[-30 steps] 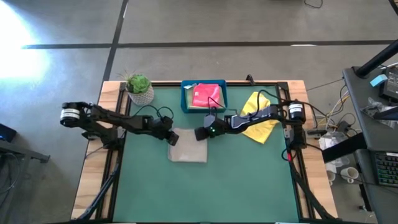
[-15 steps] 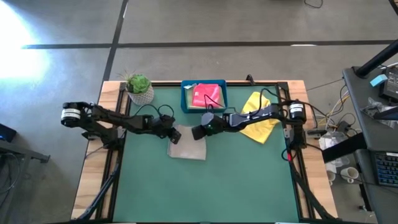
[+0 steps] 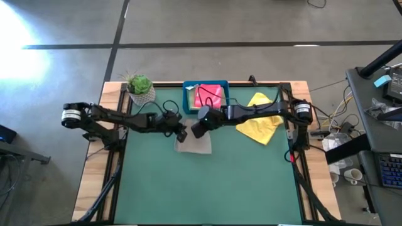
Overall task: Fold microfiber towels
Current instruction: Put the folded gray microfiber towel into the blue bin
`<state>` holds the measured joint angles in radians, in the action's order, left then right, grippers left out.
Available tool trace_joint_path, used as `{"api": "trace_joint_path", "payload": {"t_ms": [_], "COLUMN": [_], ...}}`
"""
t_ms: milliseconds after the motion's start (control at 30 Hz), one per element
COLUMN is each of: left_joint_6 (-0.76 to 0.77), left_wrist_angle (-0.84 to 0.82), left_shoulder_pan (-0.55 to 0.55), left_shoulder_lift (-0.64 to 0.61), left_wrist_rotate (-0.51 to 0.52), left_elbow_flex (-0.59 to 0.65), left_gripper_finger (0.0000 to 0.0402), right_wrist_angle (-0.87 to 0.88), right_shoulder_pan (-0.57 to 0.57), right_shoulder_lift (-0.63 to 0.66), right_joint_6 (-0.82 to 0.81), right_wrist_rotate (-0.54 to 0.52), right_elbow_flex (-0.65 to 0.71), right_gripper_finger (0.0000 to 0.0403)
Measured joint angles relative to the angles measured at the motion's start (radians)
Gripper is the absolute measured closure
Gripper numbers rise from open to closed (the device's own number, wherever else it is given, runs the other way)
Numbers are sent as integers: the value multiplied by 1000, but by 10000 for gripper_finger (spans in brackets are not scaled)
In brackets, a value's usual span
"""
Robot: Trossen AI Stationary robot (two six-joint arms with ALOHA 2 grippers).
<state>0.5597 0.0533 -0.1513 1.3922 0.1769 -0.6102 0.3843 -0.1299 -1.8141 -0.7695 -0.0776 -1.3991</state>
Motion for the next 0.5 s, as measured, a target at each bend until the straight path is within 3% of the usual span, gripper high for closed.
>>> {"api": "trace_joint_path", "payload": {"t_ms": [500], "left_joint_6": [-230], "left_wrist_angle": [-19], "left_shoulder_pan": [-37], "left_shoulder_lift": [-1], "left_wrist_rotate": [65], "left_elbow_flex": [-164], "left_gripper_finger": [396], "right_wrist_angle": [168], "right_shoulder_pan": [-84], "right_shoulder_lift": [44], "right_joint_6": [112], "right_wrist_rotate": [-6], "right_elbow_flex": [-113], "right_gripper_finger": [391]}}
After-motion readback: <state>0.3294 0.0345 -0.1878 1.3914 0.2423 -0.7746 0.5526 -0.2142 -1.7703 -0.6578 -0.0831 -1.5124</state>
